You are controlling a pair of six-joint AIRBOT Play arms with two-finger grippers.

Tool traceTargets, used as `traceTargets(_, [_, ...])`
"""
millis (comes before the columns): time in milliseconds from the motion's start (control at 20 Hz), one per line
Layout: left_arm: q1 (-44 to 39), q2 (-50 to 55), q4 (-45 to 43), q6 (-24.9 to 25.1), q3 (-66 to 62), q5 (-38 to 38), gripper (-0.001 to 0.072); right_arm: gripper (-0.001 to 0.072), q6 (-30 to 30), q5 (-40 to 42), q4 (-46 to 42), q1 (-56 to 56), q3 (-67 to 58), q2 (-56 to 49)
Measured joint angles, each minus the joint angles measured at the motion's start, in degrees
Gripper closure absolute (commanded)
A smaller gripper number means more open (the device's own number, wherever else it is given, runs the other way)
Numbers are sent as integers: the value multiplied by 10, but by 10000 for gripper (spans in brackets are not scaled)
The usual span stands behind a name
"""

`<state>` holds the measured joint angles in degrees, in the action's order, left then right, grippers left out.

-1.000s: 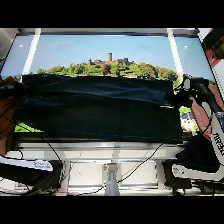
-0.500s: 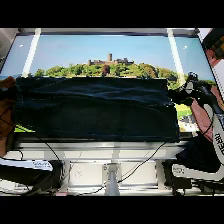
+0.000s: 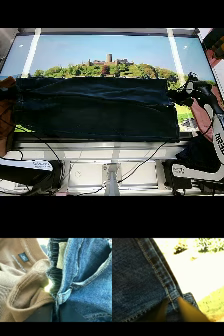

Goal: Fold the clothes and pants, and hang the long-sleeved shirts on hangers.

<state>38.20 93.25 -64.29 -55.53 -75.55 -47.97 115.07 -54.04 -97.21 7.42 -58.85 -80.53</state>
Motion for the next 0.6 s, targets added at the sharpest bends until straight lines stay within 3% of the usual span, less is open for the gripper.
traceTargets(100, [0, 0, 0, 0, 0, 0, 315, 243, 0, -2, 0, 0, 0, 0])
traceTargets(150, [0, 0, 0, 0, 0, 0, 268, 249, 0, -2, 0, 0, 0, 0])
traceTargets(400, [0, -11, 1, 0, 0, -6, 255, 256, -10, -5, 7, 0, -14, 4])
traceTargets(600, [0, -48, 3, 12, 0, -10, 256, 259, -65, -27, 16, 0, -70, 28])
